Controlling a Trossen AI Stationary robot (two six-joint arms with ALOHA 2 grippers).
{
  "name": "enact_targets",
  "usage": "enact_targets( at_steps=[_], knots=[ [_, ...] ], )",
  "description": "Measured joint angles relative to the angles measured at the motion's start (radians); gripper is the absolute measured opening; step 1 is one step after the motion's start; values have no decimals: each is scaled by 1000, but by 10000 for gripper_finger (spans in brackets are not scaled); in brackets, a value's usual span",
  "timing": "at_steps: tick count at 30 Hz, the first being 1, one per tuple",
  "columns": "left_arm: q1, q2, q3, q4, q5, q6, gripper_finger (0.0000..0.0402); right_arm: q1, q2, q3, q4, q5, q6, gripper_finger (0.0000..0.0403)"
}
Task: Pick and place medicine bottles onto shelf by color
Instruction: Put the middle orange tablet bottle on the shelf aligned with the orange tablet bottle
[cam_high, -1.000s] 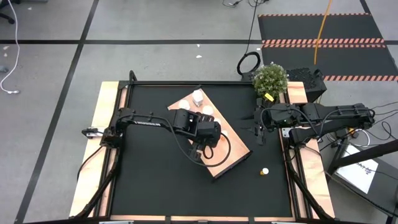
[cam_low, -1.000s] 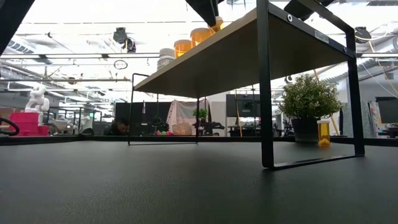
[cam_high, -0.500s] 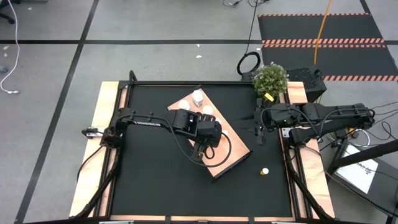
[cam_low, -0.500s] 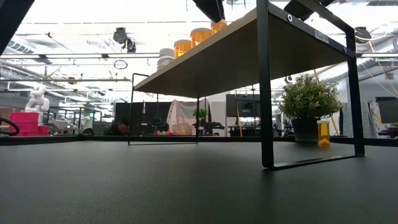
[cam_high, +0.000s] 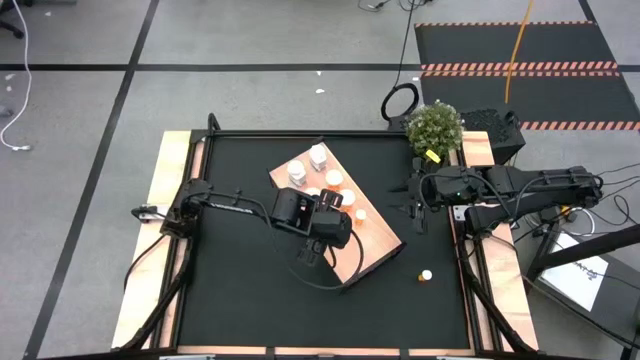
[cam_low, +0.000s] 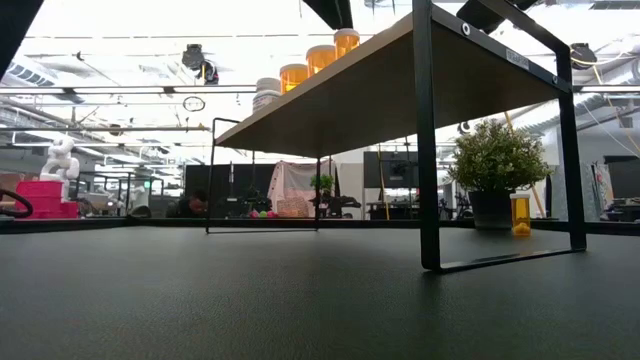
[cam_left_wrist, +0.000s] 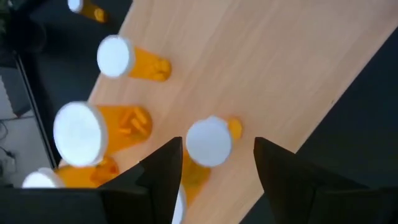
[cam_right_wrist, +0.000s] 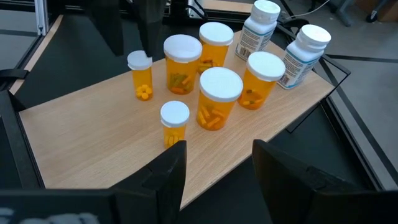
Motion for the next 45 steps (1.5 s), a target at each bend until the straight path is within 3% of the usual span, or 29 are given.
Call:
enact_targets(
  at_steps=[13, 21, 26, 33, 45],
  knots=[
    [-14, 0, 0, -21, -31, 27, 180, 0, 0, 0, -10, 0, 11, 178],
    [-81, -37, -2, -103, -108, -98, 151, 0, 0, 0, -22, 0, 20, 178],
    [-102, -38, -84, -88, -110, -161, 126, 0, 0, 0, -25, 0, 33, 178],
    [-107, -34, -268, 56, -160, -177, 99, 0, 0, 0, -22, 0, 41, 178],
    [-96, -37, -286, 79, -158, -175, 99, 0, 0, 0, -6, 0, 29, 178]
  ],
)
